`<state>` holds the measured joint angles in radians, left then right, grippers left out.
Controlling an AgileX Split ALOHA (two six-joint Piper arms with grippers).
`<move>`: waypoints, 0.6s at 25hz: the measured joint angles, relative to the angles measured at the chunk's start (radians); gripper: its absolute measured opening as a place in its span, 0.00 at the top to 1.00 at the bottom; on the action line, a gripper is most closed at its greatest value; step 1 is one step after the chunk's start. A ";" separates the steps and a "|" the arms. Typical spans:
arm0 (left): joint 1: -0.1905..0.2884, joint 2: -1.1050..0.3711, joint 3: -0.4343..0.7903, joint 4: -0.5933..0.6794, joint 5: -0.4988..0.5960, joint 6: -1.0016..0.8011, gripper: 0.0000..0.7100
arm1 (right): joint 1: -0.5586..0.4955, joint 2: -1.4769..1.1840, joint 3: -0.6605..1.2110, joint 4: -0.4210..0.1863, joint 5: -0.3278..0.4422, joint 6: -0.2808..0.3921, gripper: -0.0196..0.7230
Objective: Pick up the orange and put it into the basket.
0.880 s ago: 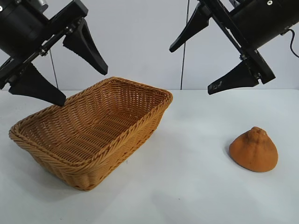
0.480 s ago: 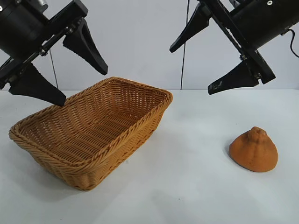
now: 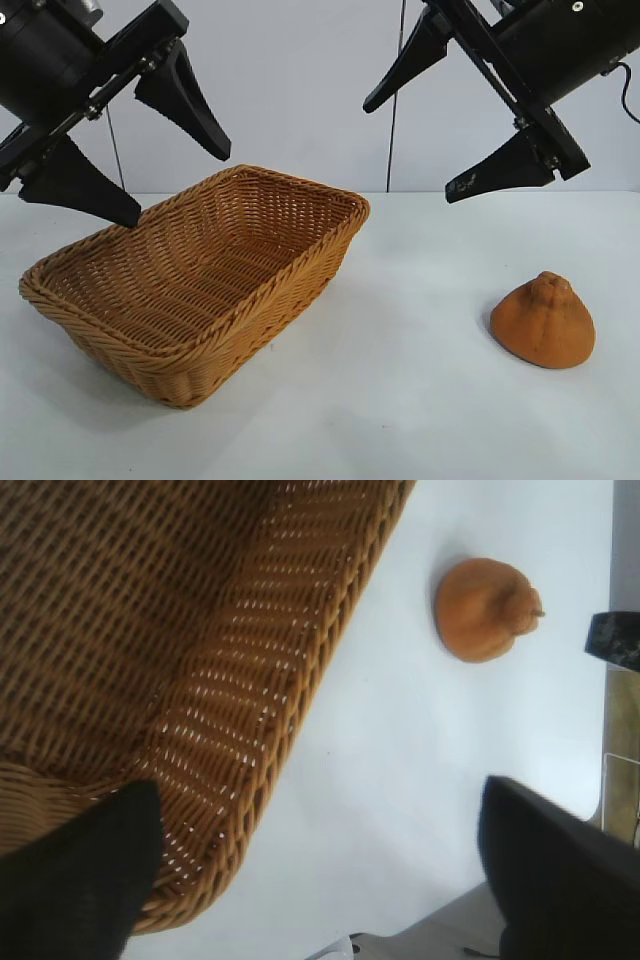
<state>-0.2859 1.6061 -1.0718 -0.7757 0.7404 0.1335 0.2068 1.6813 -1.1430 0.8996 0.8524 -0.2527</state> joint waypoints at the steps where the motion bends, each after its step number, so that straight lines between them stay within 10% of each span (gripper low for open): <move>1: 0.000 0.000 0.000 0.000 -0.002 0.000 0.14 | 0.000 0.000 0.000 0.000 0.000 0.000 0.08; 15: 0.000 -0.087 0.000 0.075 0.064 -0.113 0.14 | 0.000 0.000 0.000 -0.003 0.000 0.000 0.08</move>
<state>-0.2859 1.5193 -1.0718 -0.7007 0.8040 0.0207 0.2068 1.6813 -1.1430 0.8964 0.8524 -0.2527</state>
